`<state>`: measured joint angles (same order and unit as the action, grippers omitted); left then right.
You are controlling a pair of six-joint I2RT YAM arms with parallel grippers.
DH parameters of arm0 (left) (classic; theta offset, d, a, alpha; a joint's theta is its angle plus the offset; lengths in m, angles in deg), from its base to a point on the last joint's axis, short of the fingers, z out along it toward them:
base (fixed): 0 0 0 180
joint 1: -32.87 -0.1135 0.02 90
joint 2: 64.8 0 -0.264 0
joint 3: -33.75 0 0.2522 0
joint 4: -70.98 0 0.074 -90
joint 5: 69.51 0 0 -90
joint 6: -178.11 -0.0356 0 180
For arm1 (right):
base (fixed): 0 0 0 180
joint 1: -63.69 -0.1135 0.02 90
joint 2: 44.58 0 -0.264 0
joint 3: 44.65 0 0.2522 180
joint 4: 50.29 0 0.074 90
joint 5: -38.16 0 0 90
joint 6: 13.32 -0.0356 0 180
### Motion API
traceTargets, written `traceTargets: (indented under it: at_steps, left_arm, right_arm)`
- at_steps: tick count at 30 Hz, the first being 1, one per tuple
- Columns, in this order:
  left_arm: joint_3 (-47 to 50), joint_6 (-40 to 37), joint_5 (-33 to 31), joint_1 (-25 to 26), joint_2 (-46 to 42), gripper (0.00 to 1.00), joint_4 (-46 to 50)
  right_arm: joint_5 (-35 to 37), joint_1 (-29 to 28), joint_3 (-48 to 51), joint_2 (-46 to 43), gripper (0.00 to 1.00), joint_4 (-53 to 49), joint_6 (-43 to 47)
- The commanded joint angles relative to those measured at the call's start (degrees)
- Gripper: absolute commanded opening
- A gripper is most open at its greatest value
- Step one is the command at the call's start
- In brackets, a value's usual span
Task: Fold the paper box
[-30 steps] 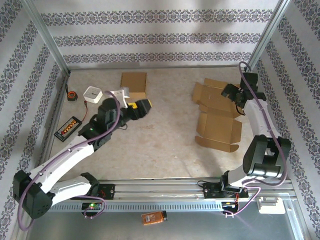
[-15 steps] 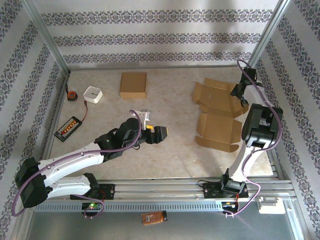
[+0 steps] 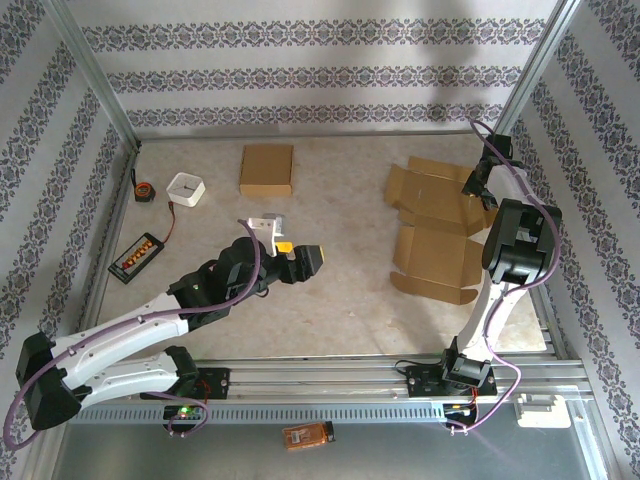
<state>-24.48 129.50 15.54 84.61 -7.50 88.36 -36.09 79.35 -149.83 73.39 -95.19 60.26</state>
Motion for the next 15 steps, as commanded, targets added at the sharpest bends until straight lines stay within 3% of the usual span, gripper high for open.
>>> traceTargets:
  at_steps: [1, 4, 7, 11, 15]
  left_arm:
    - [0.1, 0.0, -0.9, 0.5, -0.8, 0.89, 1.2]
    - [0.4, 0.4, -0.9, 0.5, -1.6, 0.89, 1.3]
    - [1.1, 0.9, -1.2, 0.5, -2.5, 0.89, 1.2]
    - [2.4, 1.3, -1.6, 0.5, -3.8, 0.89, 1.0]
    - [2.7, 1.3, -1.8, 0.5, -4.6, 0.89, 1.4]
  right_arm:
    - [-1.6, 0.9, -2.7, 2.5, 0.87, -2.6, -0.5]
    - [-2.5, 1.1, -4.6, 4.3, 0.93, -6.2, -1.3]
    - [-4.7, 1.4, -4.9, 4.9, 0.9, -7.1, -1.6]
    - [-7.4, 1.5, -3.4, 3.9, 0.71, -5.0, -1.5]
    - [-8.7, 1.5, -3.1, 3.6, 0.44, -4.8, -1.7]
